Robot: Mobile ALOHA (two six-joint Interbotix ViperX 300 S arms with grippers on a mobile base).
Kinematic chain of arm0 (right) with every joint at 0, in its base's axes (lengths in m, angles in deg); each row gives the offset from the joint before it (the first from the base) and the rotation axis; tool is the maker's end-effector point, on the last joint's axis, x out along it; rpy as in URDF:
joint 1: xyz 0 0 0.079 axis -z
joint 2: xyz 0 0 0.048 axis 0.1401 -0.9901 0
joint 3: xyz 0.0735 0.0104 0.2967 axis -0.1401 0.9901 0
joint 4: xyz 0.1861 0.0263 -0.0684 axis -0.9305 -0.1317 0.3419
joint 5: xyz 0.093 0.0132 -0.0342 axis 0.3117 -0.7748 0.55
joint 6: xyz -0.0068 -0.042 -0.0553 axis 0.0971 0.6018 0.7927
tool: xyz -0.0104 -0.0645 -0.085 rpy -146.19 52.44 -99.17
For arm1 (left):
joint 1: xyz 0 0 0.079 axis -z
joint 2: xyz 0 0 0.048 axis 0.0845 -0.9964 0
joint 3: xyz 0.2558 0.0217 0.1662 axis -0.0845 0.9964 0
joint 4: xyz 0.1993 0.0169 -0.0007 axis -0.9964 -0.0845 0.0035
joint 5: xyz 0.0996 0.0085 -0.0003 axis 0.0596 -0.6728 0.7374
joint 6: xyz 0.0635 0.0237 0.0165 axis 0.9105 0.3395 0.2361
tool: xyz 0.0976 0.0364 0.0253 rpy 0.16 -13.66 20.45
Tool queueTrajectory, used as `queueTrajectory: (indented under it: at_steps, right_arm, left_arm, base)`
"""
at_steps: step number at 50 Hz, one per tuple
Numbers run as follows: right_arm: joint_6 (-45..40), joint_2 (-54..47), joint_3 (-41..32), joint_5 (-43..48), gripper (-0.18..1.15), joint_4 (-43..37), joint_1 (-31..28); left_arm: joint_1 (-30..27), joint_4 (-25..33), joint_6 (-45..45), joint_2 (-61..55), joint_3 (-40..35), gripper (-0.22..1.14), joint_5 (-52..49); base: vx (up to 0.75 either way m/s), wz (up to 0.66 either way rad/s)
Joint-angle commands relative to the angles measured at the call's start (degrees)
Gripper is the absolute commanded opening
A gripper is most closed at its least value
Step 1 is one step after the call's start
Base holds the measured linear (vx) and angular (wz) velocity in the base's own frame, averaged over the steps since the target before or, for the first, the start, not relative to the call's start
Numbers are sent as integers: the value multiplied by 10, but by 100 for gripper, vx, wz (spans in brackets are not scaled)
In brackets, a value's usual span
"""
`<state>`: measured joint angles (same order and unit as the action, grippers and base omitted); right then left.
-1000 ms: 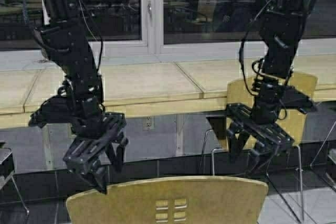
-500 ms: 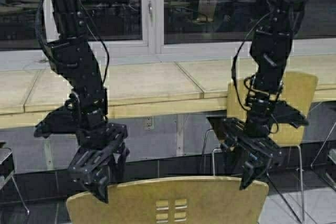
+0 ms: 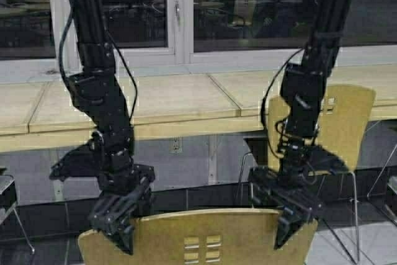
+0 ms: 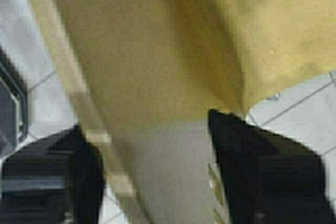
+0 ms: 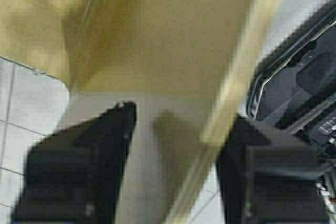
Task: Push the chairs under the table
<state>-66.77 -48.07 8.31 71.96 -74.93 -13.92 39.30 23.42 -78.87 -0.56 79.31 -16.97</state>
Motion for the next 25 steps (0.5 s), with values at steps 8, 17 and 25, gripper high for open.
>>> queueTrajectory:
  at_steps: [8,17,25]
  right_arm:
    - [-3,-2,-12,-9,8,-1,-4]
    - [0,3,-12,-11,4,0,-4]
    - [0,16,-9,-12,4,2,-4]
  left_arm:
    - [-12,1,-1,-13,-23,14,-28]
    - [-18,1,4,-15,-33,0,-31]
    - [-18,1,5,-18,-39,4,-31]
  base:
    - [0,0]
    - [-1,0]
    - [0,1]
